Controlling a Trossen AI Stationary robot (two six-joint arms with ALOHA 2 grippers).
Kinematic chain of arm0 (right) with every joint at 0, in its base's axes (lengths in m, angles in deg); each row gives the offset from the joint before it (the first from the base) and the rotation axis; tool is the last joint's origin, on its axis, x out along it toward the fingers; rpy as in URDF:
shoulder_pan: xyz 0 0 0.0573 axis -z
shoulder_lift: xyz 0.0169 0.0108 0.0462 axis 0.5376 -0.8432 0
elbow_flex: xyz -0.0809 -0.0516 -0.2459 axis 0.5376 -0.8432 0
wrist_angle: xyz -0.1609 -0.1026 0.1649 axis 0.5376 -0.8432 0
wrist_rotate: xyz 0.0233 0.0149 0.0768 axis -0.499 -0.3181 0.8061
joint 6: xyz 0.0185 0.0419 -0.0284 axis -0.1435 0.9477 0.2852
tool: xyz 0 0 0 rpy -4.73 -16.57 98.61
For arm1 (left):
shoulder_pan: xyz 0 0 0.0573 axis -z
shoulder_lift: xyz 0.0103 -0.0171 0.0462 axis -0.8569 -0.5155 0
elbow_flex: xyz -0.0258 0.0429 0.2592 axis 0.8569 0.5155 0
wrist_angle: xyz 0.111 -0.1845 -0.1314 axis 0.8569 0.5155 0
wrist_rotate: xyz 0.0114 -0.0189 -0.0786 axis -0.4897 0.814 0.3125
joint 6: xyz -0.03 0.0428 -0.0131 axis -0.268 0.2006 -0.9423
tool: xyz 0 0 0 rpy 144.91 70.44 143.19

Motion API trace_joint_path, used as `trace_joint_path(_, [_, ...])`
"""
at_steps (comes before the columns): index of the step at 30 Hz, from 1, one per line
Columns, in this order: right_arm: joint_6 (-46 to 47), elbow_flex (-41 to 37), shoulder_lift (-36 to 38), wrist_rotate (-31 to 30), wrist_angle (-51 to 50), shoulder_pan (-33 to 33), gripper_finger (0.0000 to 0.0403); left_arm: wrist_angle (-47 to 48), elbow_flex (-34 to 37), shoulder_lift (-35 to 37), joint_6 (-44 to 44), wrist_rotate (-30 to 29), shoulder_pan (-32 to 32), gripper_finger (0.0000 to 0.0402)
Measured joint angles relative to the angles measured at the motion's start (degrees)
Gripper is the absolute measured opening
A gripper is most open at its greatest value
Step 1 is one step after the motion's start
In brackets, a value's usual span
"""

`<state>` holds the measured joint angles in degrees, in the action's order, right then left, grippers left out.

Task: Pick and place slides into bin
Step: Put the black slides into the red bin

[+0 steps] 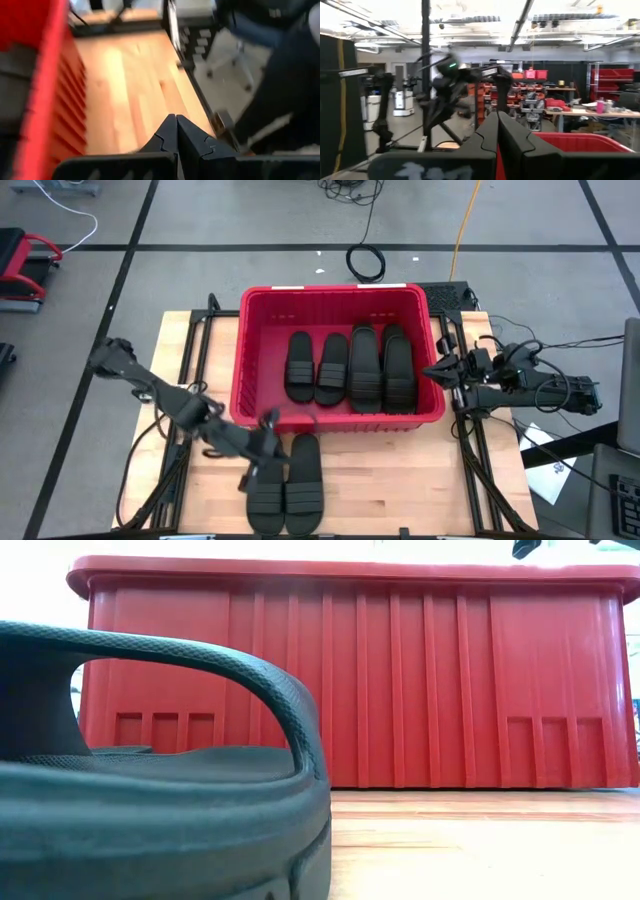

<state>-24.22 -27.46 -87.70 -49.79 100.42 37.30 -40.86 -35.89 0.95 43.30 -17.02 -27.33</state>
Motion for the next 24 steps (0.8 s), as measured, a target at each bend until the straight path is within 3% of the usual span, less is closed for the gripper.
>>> trace_joint_path(7, [1.5,0.0,0.0,-1.2,0.5,0.0,0.0,3.7,0.0,-7.5,-6.0,2.5,3.2,0.0001])
trace_joint_path(15, [6.7,0.0,0.0,-0.4,0.5,0.0,0.0,1.9,0.0,-14.1,-15.4,5.8,2.0,0.001])
trace_joint_path(19, [7.5,0.0,0.0,5.8,0.5,0.0,0.0,-0.8,0.0,-16.8,-15.6,8.6,0.6,0.0052])
trace_joint_path(24, [9.7,0.0,0.0,12.6,0.4,0.0,0.0,-1.9,0.0,-18.7,-16.5,13.1,-2.2,0.0138])
